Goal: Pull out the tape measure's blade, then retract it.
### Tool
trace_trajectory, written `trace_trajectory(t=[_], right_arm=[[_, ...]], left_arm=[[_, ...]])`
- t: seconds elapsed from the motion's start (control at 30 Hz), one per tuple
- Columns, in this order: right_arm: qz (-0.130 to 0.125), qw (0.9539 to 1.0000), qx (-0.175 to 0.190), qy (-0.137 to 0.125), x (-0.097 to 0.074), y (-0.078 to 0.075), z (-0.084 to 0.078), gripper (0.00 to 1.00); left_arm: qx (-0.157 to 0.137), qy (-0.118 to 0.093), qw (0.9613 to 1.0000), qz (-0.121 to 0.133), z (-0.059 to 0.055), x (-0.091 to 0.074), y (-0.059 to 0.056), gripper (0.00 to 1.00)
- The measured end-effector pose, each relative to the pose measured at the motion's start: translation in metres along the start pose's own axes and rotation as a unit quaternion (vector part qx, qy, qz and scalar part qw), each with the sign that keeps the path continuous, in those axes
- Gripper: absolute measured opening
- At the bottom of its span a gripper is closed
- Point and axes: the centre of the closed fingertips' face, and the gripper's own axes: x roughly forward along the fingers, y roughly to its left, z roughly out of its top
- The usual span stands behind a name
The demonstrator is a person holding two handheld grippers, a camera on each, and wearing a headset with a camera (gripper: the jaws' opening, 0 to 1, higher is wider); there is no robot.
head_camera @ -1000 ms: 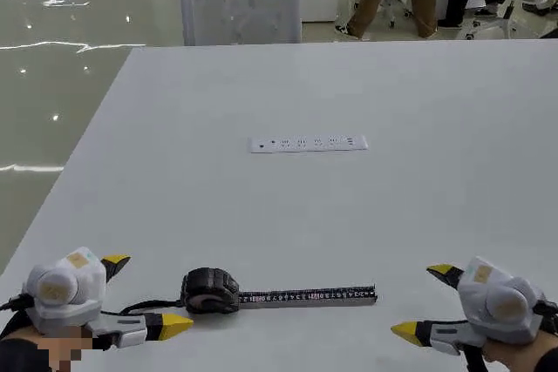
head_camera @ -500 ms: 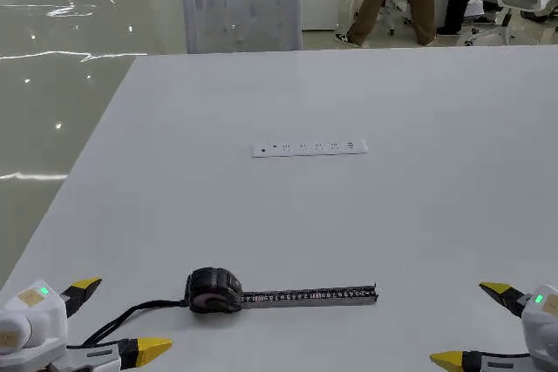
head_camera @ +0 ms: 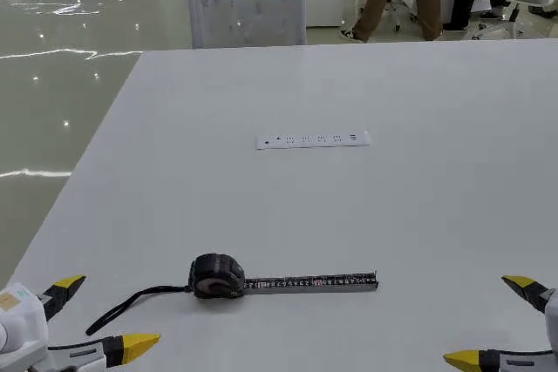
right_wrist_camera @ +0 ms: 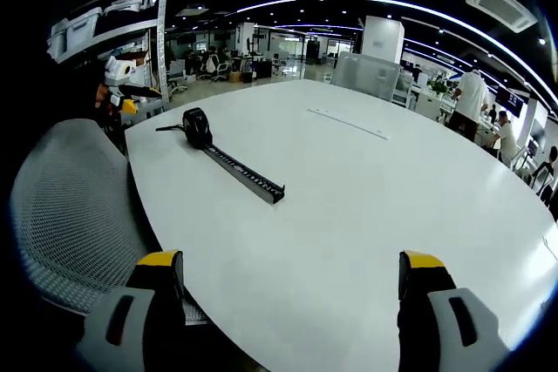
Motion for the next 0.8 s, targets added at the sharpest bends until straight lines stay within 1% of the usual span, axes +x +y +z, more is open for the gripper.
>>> trace_trajectory(t=[0.03, 0.13, 0.2, 0.37, 0.4, 0.53, 0.6, 0.63, 0.67, 0.7, 0.8], right_arm=[[0.000, 1.0000, 0.002, 0.000, -0.001, -0.001, 0.001, 1.00], [0.000, 1.0000, 0.001, -0.001, -0.002, -0.002, 0.002, 1.00], [-0.002, 1.0000, -0.001, 0.001, -0.004, -0.002, 0.003, 1.00], [-0.006, 1.0000, -0.004, 0.003, -0.006, -0.004, 0.003, 1.00], [-0.009, 0.9999, -0.010, 0.010, -0.006, -0.006, 0.001, 1.00], [-0.006, 0.9999, -0.009, 0.006, -0.007, -0.005, 0.003, 1.00], [-0.004, 0.9999, -0.010, 0.005, -0.007, -0.004, 0.005, 1.00], [-0.003, 0.9999, -0.010, 0.004, -0.007, -0.004, 0.006, 1.00], [-0.003, 0.9999, -0.011, 0.003, -0.007, -0.004, 0.006, 1.00], [-0.003, 0.9999, -0.011, 0.003, -0.007, -0.004, 0.006, 1.00], [-0.002, 0.9999, -0.013, 0.003, -0.006, -0.003, 0.008, 1.00]], left_arm=[[-0.005, 0.003, 1.0000, -0.005, 0.000, 0.000, -0.001, 1.00], [-0.001, 0.008, 1.0000, -0.002, 0.001, 0.001, -0.001, 1.00], [0.009, -0.001, 1.0000, -0.002, 0.004, 0.002, 0.000, 1.00], [0.012, -0.002, 0.9999, -0.006, 0.007, 0.008, 0.001, 1.00], [0.011, -0.003, 0.9999, -0.011, 0.007, 0.009, 0.000, 1.00], [0.010, -0.005, 0.9998, -0.017, 0.012, 0.011, -0.005, 1.00], [0.014, -0.008, 0.9996, -0.021, 0.015, 0.012, -0.007, 1.00], [0.025, 0.000, 0.9994, -0.023, 0.012, 0.013, -0.008, 1.00], [0.028, 0.013, 0.9993, -0.022, 0.008, 0.013, -0.007, 1.00], [0.030, 0.015, 0.9992, -0.024, 0.007, 0.014, -0.007, 1.00], [0.021, 0.014, 0.9993, -0.027, 0.008, 0.014, -0.007, 1.00]])
